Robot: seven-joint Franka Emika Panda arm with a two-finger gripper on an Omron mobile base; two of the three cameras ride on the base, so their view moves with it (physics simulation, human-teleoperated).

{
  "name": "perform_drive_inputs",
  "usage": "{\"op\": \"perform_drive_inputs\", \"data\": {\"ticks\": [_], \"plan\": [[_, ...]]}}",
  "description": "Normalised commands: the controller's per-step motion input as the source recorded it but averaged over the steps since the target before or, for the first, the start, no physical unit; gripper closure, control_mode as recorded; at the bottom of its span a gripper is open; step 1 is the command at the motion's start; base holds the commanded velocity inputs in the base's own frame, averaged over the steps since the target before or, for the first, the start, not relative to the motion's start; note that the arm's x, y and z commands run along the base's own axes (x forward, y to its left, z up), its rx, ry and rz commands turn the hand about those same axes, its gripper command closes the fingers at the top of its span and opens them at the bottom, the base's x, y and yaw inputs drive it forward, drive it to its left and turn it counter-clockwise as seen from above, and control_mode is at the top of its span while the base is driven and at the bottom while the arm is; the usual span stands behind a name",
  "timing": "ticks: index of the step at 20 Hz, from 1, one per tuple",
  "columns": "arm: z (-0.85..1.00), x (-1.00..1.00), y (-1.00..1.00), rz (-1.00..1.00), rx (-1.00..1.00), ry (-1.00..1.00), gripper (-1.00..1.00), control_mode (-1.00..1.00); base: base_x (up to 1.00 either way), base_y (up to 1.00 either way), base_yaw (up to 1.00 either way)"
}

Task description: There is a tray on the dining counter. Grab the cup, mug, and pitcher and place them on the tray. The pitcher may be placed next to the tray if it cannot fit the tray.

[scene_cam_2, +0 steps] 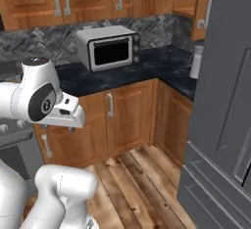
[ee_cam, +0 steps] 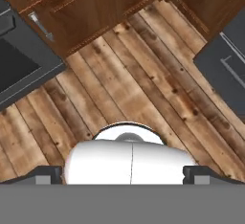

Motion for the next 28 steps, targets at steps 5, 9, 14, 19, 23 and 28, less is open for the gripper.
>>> {"op": "perform_drive_inputs", "data": {"ticks": [5, 9, 14, 19, 23, 28], "plan": [[0.00, 0.00, 0.00, 0.00, 0.00, 0.00, -1.00, 1.00, 0.83, 0.13, -0.57], [0.00, 0.00, 0.00, 0.00, 0.00, 0.00, -1.00, 1.00, 0.74, 0.26, -0.57], [0.00, 0.00, 0.00, 0.00, 0.00, 0.00, -1.00, 1.00, 0.66, 0.33, -0.56], [0.00, 0.00, 0.00, 0.00, 0.00, 0.00, -1.00, 1.00, 0.50, 0.31, -0.53], [0.00, 0.00, 0.00, 0.00, 0.00, 0.00, -1.00, 1.00, 0.36, 0.39, -0.48], [0.00, 0.00, 0.00, 0.00, 0.00, 0.00, -1.00, 1.00, 0.32, 0.59, -0.39]]}}
